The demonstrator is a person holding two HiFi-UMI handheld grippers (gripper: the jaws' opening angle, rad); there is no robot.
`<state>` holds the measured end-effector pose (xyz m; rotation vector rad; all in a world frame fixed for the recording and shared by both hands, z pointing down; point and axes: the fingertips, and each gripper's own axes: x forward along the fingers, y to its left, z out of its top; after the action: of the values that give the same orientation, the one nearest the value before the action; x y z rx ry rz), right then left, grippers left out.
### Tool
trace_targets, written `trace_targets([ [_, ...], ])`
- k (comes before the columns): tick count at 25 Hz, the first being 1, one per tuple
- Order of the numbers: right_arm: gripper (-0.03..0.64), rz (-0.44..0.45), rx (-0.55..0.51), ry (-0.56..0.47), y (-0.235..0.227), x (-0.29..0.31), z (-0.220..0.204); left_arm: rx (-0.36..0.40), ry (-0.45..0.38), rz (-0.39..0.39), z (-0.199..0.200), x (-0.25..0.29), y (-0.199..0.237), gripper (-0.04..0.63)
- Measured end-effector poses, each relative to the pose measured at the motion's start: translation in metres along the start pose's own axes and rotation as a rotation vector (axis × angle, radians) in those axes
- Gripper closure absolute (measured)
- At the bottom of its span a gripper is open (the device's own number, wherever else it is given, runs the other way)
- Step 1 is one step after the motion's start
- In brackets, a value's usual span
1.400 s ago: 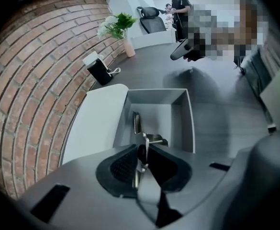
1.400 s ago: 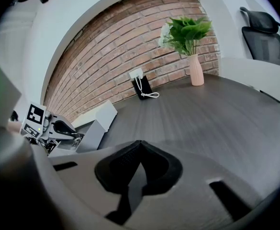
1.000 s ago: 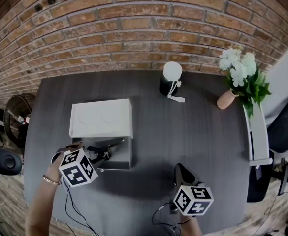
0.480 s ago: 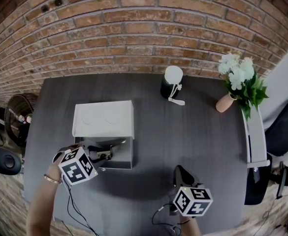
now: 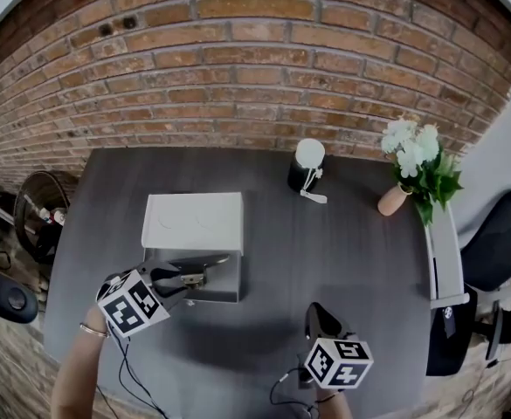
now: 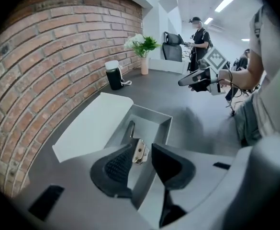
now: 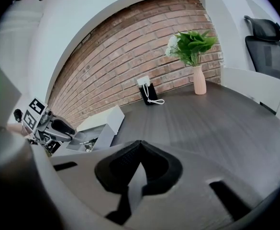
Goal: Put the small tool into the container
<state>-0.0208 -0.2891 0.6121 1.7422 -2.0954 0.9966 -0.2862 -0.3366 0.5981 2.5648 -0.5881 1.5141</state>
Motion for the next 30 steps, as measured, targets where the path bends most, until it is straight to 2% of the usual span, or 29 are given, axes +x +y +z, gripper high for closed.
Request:
trace_targets([
  [3, 0.615, 0.006, -0.014, -0.001, 0.006, -0.009, 0.002, -0.039, -0.042, 0.044, -0.001, -0.017, -0.005, 0.486],
  [11, 0.615, 0.034, -0.060, -0.005, 0.027, -0.041, 0.004, -0.221, -0.156, 0.107, -0.010, -0.061, -0.036, 0.498],
  [16, 0.615, 0.062, -0.098, -0.031, 0.045, -0.064, 0.012, -0.311, -0.261, 0.239, -0.010, -0.101, -0.053, 0.515],
  [20, 0.615, 0.087, -0.126, -0.055, 0.061, -0.088, 0.017, -0.405, -0.351, 0.294, -0.006, -0.130, -0.073, 0.527],
  [25, 0.615, 0.127, -0.173, -0.094, 0.086, -0.116, 0.026, -0.475, -0.420, 0.455, -0.005, -0.161, -0.094, 0.572],
  [30, 0.615, 0.156, -0.225, -0.122, 0.104, -0.150, 0.026, -0.573, -0.501, 0.529, -0.004, -0.187, -0.132, 0.575],
])
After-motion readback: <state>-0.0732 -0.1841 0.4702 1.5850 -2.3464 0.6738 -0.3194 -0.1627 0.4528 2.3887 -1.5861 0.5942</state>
